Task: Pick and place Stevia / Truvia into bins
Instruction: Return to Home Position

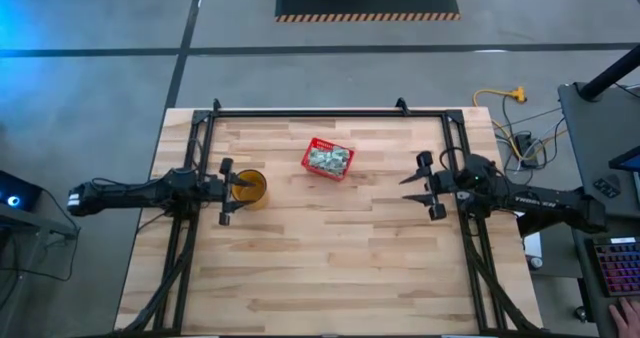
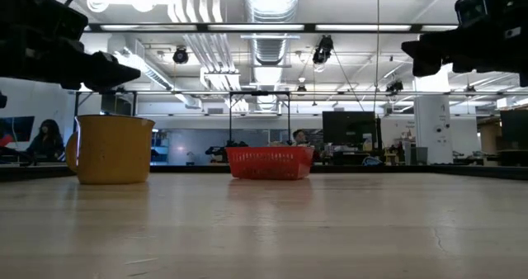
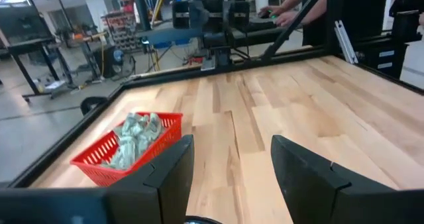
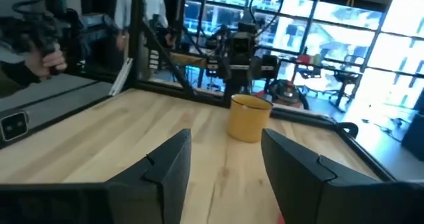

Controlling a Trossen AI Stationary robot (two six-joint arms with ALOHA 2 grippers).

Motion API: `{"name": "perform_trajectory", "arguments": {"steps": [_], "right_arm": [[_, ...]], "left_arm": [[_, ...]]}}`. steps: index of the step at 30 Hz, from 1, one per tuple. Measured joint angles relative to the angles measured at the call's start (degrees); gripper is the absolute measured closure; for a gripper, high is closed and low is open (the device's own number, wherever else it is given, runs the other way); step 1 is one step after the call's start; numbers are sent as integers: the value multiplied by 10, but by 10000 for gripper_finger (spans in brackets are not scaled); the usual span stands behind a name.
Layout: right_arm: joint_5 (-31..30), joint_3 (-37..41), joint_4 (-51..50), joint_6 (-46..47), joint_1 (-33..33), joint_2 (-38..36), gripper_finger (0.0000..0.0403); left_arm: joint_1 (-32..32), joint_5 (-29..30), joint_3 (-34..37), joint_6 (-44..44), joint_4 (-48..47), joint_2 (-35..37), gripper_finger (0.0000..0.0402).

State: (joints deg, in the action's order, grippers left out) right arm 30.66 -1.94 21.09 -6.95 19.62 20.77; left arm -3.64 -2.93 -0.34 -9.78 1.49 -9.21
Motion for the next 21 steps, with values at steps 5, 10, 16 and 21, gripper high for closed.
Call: {"name": "perform_trajectory", "arguments": {"steps": [5, 10, 16, 21], "right_arm": [[-33, 14, 0, 5, -24, -18, 227], [-127, 14, -16, 6, -92, -19, 227], [-294, 14, -28, -10, -226, -12, 227], [-411, 14, -41, -38, -291, -29, 227]], "left_arm": [[0, -1, -1, 3, 6, -8, 217], [0, 0, -2, 3, 8, -6, 217], [0, 0, -2, 3, 9, -5, 217], [0, 0, -2, 4, 9, -5, 217]]}}
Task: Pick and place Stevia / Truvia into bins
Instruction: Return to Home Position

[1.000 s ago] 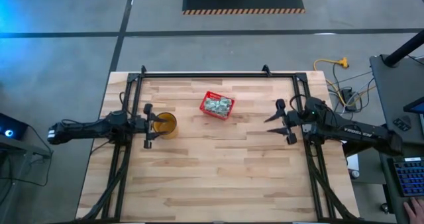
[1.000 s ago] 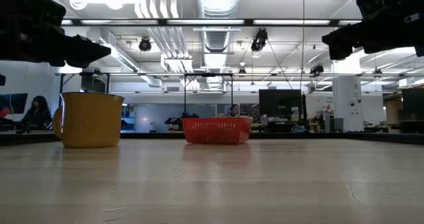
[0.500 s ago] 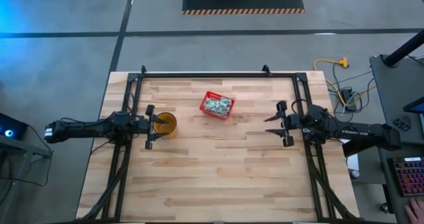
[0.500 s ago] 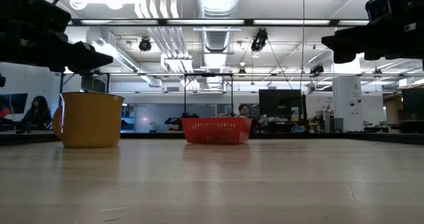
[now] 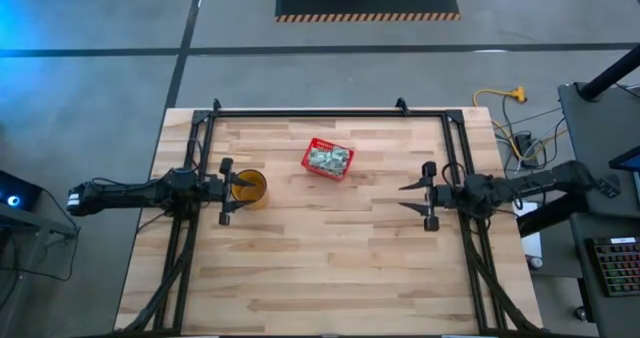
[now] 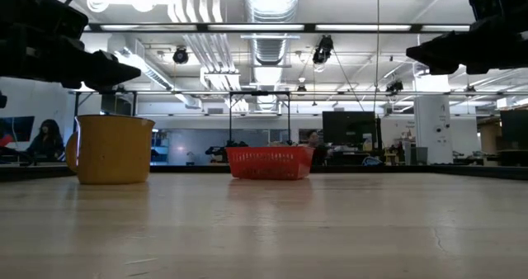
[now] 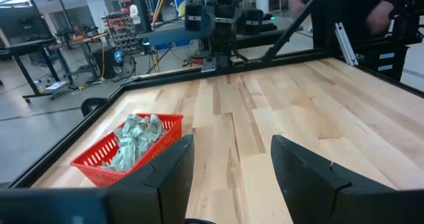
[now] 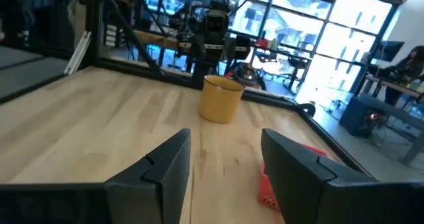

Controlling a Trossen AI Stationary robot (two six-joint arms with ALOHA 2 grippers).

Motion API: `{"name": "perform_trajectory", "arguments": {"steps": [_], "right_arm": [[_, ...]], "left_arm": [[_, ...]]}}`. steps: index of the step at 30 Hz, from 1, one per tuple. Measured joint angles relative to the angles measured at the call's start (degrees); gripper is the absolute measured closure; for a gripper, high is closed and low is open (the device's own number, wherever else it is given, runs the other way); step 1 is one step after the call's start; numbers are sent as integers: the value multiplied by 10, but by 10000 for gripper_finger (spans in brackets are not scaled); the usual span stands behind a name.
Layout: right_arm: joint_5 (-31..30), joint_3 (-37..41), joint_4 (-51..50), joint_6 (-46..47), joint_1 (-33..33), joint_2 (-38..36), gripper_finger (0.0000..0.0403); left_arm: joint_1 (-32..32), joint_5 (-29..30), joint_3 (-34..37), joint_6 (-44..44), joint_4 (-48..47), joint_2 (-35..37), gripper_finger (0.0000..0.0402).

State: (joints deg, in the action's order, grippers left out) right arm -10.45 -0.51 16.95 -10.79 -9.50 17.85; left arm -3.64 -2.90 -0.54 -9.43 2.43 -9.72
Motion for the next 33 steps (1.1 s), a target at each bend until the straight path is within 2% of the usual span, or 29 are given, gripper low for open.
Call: {"name": "perform_trajectory", "arguments": {"steps": [5, 11, 15, 17, 21, 27, 33], "right_arm": [[-2, 0, -33, -7, -4, -49, 227], [-2, -38, -165, 6, -4, -132, 227], [-1, -36, -204, 6, -4, -177, 227], [1, -33, -195, 1, -4, -179, 227], [44, -26, -190, -10, -3, -179, 227], [45, -12, -169, -12, 4, -179, 227], [59, -6, -167, -10, 42, -178, 227]], "left_arm": [[0, 0, 0, 0, 0, 0, 217], [0, 2, 0, -10, 0, 0, 217], [0, 2, 0, -14, 1, 0, 217], [0, 2, 0, -14, 1, 0, 217], [0, 2, 0, -14, 1, 1, 217], [0, 2, 0, -14, 1, 0, 217], [0, 2, 0, -14, 1, 0, 217]]}}
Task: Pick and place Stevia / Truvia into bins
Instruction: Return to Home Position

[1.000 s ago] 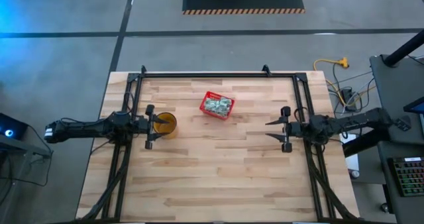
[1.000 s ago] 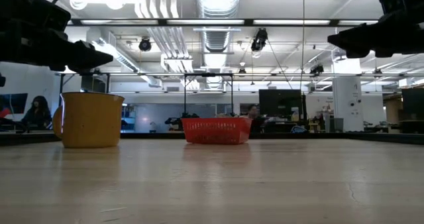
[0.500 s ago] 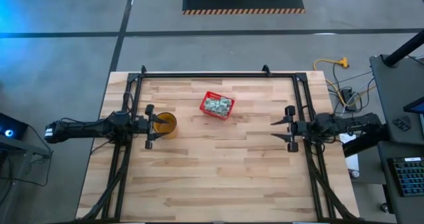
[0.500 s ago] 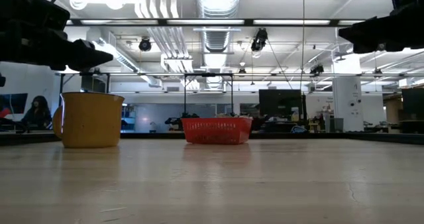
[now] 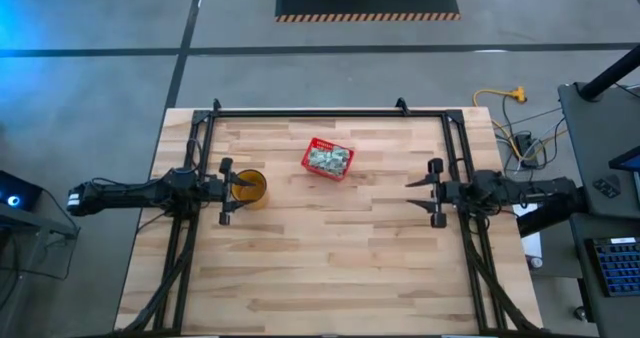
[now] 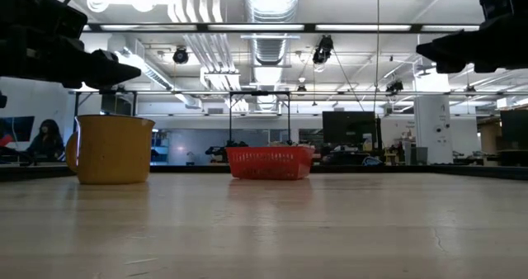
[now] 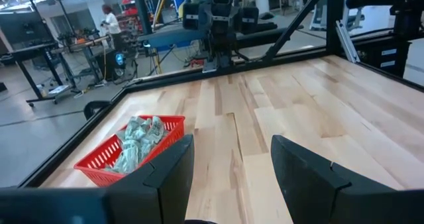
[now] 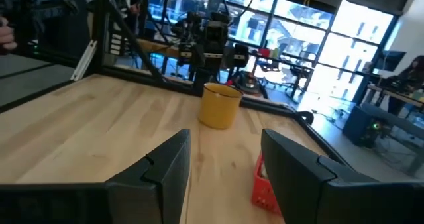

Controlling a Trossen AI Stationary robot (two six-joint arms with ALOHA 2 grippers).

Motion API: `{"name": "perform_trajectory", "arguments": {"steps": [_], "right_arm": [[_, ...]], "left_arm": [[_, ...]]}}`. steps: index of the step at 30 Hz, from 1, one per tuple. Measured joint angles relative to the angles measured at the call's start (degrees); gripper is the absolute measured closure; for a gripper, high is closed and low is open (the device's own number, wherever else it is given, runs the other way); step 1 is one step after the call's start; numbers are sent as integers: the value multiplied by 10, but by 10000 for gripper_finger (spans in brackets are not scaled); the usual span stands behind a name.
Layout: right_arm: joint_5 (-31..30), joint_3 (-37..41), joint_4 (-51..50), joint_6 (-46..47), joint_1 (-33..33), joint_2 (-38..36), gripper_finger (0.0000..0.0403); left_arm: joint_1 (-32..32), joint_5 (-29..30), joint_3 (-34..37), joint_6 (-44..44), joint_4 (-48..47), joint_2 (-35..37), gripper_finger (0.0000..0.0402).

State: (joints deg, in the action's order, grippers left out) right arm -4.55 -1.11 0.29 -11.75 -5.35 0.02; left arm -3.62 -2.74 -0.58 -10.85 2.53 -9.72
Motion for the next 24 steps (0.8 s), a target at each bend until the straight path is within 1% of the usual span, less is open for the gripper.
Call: {"name": "perform_trajectory", "arguments": {"steps": [7, 11, 24], "right_arm": [[61, 5, 1, 4, 53, 1, 227], [63, 5, 1, -5, 54, 1, 227], [60, 5, 1, 6, 54, 5, 227]], "left_arm": [[0, 0, 0, 0, 0, 0, 217], [0, 0, 0, 0, -1, 0, 217], [0, 8, 0, 7, 0, 0, 217]]}}
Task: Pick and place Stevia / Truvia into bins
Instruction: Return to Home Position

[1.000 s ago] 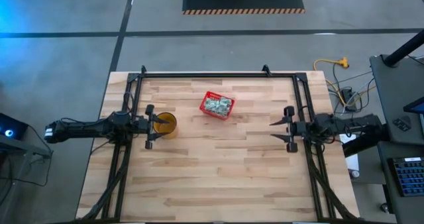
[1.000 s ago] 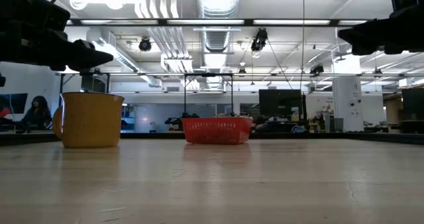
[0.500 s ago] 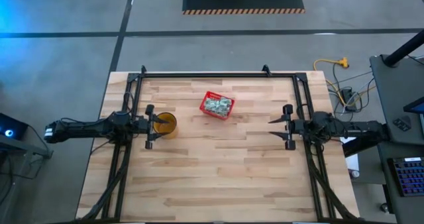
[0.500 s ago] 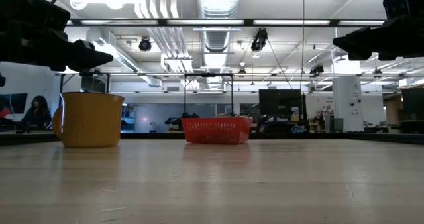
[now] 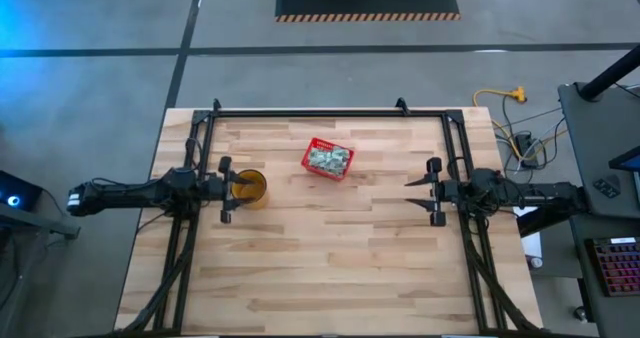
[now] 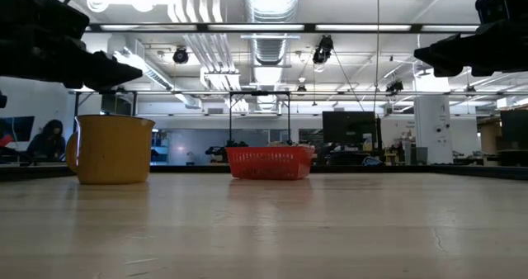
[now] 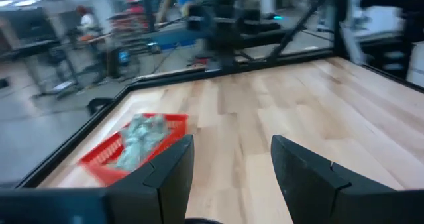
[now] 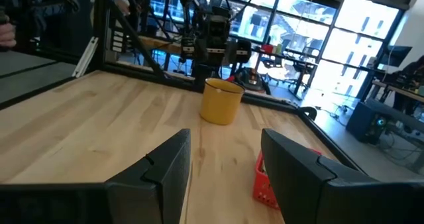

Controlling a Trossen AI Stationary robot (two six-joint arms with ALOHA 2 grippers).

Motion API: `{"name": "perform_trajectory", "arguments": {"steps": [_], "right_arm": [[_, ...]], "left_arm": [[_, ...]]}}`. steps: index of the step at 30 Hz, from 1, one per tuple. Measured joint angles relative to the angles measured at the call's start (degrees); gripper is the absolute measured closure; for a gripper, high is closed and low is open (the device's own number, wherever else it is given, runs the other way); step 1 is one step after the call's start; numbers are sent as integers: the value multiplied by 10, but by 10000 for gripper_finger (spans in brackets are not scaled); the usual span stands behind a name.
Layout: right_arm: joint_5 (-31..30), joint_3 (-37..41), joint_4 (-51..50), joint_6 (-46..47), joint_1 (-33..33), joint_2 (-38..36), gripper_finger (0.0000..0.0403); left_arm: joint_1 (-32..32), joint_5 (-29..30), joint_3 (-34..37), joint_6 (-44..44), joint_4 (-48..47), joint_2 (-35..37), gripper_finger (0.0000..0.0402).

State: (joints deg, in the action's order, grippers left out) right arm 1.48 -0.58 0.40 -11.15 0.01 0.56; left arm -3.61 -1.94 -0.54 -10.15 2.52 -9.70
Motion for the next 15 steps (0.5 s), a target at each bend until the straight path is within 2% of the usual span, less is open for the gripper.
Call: {"name": "perform_trajectory", "arguments": {"steps": [4, 15], "right_arm": [[-1, 0, 0, 2, 0, 0, 227], [-1, 0, 0, 2, 0, 0, 227]], "left_arm": [[-1, 60, 1, 34, 7, 10, 217], [0, 34, 2, 20, -6, 48, 217]]}}
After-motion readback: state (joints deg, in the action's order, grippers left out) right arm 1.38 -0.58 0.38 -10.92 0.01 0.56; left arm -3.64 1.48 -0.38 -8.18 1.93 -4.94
